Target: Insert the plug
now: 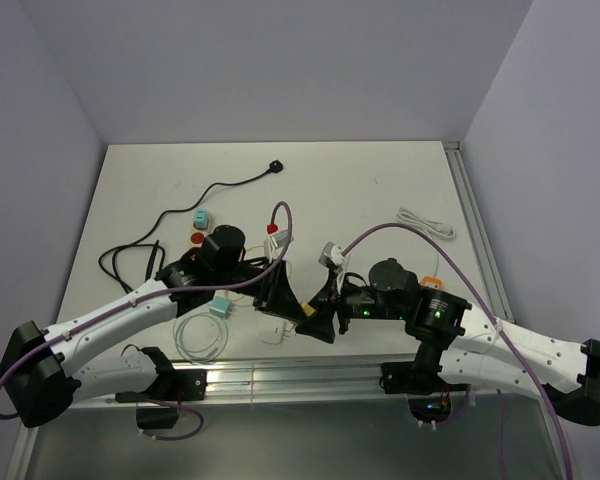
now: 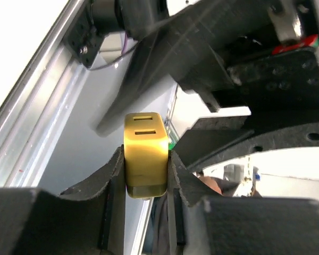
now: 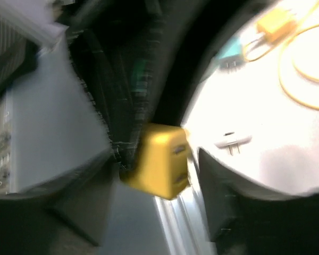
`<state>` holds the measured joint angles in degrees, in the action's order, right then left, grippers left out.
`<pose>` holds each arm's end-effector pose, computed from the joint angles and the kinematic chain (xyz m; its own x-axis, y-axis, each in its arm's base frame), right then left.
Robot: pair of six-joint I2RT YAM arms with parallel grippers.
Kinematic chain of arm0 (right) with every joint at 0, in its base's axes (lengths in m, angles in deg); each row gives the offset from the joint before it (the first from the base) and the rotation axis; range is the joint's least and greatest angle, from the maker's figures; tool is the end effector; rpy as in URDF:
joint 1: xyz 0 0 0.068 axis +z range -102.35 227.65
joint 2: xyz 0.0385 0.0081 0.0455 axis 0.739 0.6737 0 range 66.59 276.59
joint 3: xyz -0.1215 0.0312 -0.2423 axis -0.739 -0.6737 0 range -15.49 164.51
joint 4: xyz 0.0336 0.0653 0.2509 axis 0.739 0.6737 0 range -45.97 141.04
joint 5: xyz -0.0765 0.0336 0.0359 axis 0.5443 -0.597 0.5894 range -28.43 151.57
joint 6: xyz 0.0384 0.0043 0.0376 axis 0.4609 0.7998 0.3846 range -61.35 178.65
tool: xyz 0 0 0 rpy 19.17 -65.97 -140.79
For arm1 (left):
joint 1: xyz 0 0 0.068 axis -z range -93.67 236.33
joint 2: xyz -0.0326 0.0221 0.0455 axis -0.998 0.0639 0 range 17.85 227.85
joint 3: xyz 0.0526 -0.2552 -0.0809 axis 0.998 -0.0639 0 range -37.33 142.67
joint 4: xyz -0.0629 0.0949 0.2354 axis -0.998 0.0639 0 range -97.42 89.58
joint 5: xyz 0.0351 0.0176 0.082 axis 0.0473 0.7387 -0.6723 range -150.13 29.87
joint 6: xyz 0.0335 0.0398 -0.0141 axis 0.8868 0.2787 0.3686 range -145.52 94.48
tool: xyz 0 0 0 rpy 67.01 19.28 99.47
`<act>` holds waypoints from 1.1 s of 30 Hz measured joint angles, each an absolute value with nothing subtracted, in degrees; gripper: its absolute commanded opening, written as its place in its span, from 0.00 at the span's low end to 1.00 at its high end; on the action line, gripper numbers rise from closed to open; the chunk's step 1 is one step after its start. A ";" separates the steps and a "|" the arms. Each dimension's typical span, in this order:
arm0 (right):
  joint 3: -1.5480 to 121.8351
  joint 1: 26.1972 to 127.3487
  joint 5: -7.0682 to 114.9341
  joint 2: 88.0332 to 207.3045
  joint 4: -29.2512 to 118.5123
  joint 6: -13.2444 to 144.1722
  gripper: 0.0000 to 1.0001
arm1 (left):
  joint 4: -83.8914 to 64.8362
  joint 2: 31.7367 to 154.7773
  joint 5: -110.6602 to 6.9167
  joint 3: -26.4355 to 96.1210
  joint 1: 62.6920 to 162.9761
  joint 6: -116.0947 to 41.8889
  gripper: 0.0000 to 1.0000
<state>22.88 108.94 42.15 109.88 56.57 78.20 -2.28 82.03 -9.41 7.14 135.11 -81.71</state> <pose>0.0759 0.1633 0.3010 -0.4636 -0.1896 -0.8655 -0.8748 0.2528 0.4132 0.1398 -0.2013 0.2844 -0.9344 0.2682 -0.2345 0.2923 0.2009 -0.9350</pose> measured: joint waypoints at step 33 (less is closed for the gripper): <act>22.01 107.57 50.92 104.17 37.66 95.93 0.63 | -36.79 63.26 -31.58 -2.41 134.52 -83.28 0.00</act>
